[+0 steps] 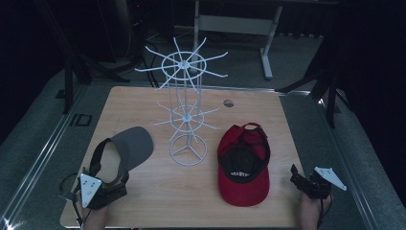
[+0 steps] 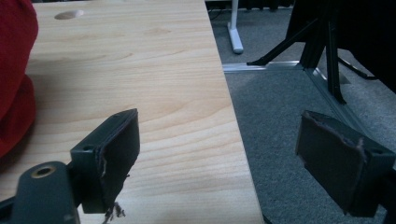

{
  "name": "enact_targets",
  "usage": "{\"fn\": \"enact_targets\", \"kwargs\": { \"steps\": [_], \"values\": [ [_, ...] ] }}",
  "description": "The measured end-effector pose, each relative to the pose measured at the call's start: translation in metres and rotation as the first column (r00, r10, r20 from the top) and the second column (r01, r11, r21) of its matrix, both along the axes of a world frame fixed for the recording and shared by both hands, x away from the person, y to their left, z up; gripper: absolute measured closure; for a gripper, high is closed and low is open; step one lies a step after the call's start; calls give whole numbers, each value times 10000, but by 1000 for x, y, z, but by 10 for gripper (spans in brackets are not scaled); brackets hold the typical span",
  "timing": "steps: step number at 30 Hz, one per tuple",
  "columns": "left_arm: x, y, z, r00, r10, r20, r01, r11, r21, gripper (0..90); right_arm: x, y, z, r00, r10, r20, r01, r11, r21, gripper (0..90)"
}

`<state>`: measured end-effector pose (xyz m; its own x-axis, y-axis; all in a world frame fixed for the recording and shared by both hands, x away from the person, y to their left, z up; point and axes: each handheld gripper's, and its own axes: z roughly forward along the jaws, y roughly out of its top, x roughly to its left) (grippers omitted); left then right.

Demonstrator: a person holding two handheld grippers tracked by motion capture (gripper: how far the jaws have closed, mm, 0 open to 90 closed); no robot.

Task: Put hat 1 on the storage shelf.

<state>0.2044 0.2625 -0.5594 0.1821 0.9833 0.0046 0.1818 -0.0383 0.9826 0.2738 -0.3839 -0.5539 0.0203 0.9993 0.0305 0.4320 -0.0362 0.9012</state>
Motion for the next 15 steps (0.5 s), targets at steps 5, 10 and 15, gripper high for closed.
{"fn": "enact_targets", "kwargs": {
  "steps": [5,10,15],
  "values": [
    [0,-2,1,10000,-49,60,49,10000,-50,21,0,0,0,9998,-55,-213,53,10000,-77,139],
    [1,-4,2,9998,-184,59,185,9998,-55,21,-2,-5,1,9997,49,-255,-39,9992,400,139],
    [1,-6,2,9994,-341,32,341,9992,-200,21,-5,-5,8,9989,344,-320,-318,9962,810,137]
  ]
}}
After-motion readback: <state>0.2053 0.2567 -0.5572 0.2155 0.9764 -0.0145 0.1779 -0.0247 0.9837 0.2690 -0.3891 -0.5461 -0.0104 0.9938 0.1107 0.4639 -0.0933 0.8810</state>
